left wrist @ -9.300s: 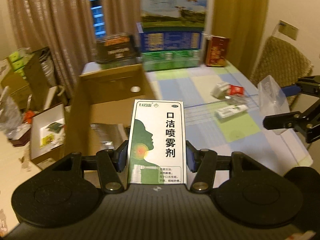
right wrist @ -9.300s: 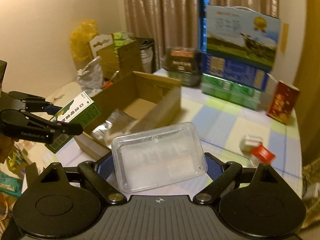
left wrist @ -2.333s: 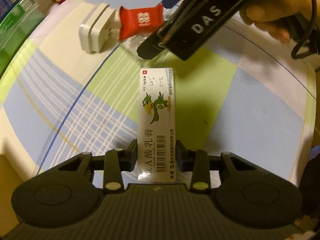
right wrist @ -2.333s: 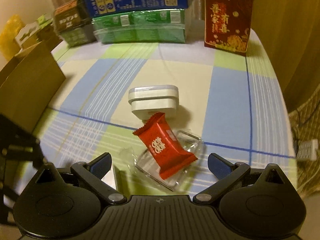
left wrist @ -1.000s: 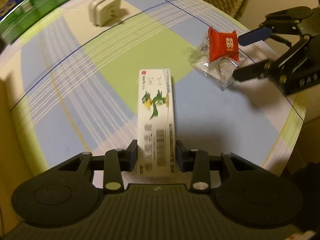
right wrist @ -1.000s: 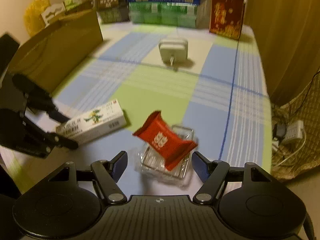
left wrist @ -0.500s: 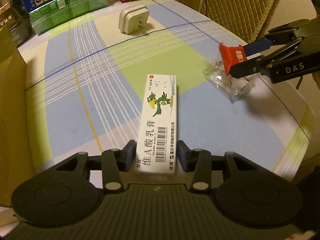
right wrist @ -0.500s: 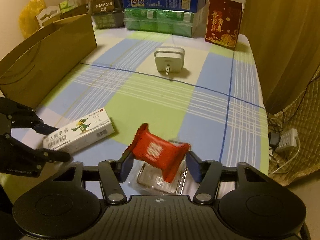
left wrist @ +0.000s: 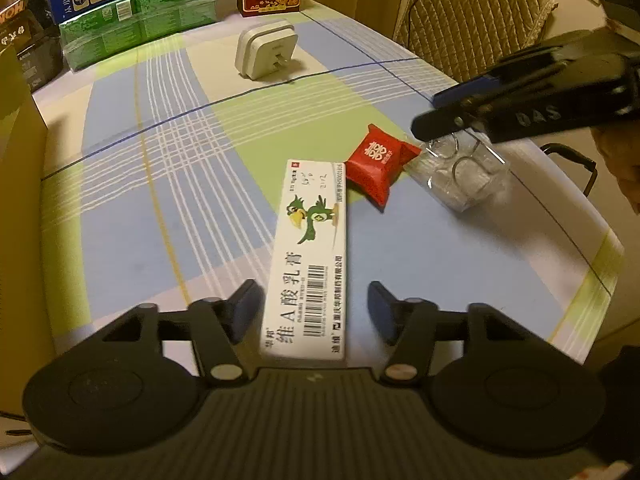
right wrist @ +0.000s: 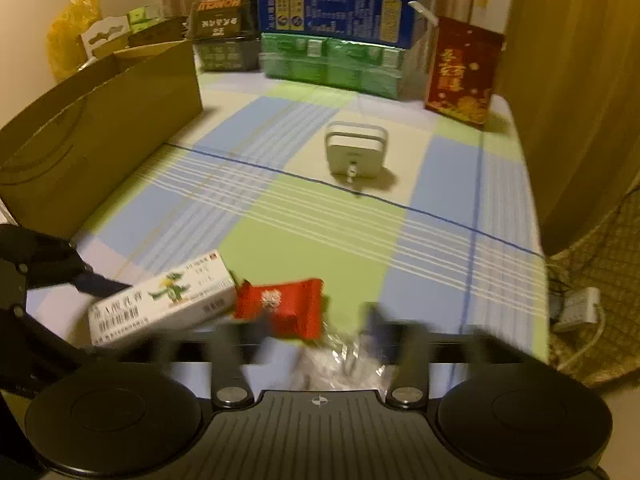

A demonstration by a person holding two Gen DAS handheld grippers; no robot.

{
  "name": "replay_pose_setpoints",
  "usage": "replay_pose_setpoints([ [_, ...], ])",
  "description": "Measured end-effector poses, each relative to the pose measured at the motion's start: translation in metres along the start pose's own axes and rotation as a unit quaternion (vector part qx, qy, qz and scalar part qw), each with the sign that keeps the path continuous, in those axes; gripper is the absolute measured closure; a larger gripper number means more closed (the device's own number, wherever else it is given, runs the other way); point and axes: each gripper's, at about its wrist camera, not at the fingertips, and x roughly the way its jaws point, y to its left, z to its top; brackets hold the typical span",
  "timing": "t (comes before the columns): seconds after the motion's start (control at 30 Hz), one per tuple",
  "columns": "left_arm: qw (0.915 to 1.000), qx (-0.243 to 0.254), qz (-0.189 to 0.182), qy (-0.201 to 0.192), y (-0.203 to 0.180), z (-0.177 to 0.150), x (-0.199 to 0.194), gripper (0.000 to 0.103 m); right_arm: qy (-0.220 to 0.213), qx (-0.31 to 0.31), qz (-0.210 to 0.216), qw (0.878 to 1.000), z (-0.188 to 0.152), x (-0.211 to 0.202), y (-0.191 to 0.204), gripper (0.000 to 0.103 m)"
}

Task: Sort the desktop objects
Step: 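Lift the ointment box with the left tool while the right tool grasps the clear tray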

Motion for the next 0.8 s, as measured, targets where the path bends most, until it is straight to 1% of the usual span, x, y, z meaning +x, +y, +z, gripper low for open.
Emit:
replay_pose_setpoints([
  [0.03,1.0000,0.000,-0.001,-0.002,-0.001,0.000,0.000,0.042,-0.008,0.002,-0.010,1.000,-0.005,-0.005,0.000,0.008],
  [0.07,1.0000,0.001,0.001,-0.004,-0.002,-0.001,0.001,0.042,-0.014,0.004,-0.011,1.000,-0.011,-0.009,0.000,0.008],
  [0.17,0.9999,0.001,0.009,-0.011,-0.003,-0.001,0.002,0.042,0.005,0.031,-0.016,0.999,-0.029,-0.008,-0.007,0.008],
  [0.27,0.9997,-0.005,0.009,-0.022,-0.002,-0.001,0.003,0.042,0.022,0.081,-0.013,0.996,-0.045,-0.001,-0.017,0.008],
  [0.33,0.9994,-0.010,0.010,-0.032,-0.002,-0.002,0.003,0.042,0.022,0.110,-0.010,0.994,-0.050,0.002,-0.019,0.008],
  [0.4,0.9991,-0.015,0.011,-0.039,0.000,-0.002,0.002,0.042,0.021,0.115,-0.012,0.993,-0.051,0.004,-0.016,0.011],
  [0.47,0.9989,-0.019,0.012,-0.040,0.001,-0.001,0.002,0.042,0.021,0.123,-0.013,0.992,-0.050,0.008,-0.013,0.019],
  [0.6,0.9985,-0.025,0.012,-0.048,0.002,0.001,0.003,0.044,0.021,0.134,-0.015,0.991,-0.049,0.014,-0.011,0.028],
  [0.67,0.9986,-0.021,0.015,-0.046,0.001,0.002,0.005,0.047,0.019,0.130,-0.022,0.991,-0.047,0.016,-0.011,0.035],
  [0.73,0.9988,-0.017,0.018,-0.043,0.000,0.002,0.007,0.054,0.018,0.130,-0.025,0.991,-0.047,0.016,-0.011,0.038],
  [0.8,0.9987,-0.015,0.021,-0.045,0.000,0.002,0.007,0.057,0.018,0.130,-0.027,0.991,-0.047,0.016,-0.012,0.039],
])
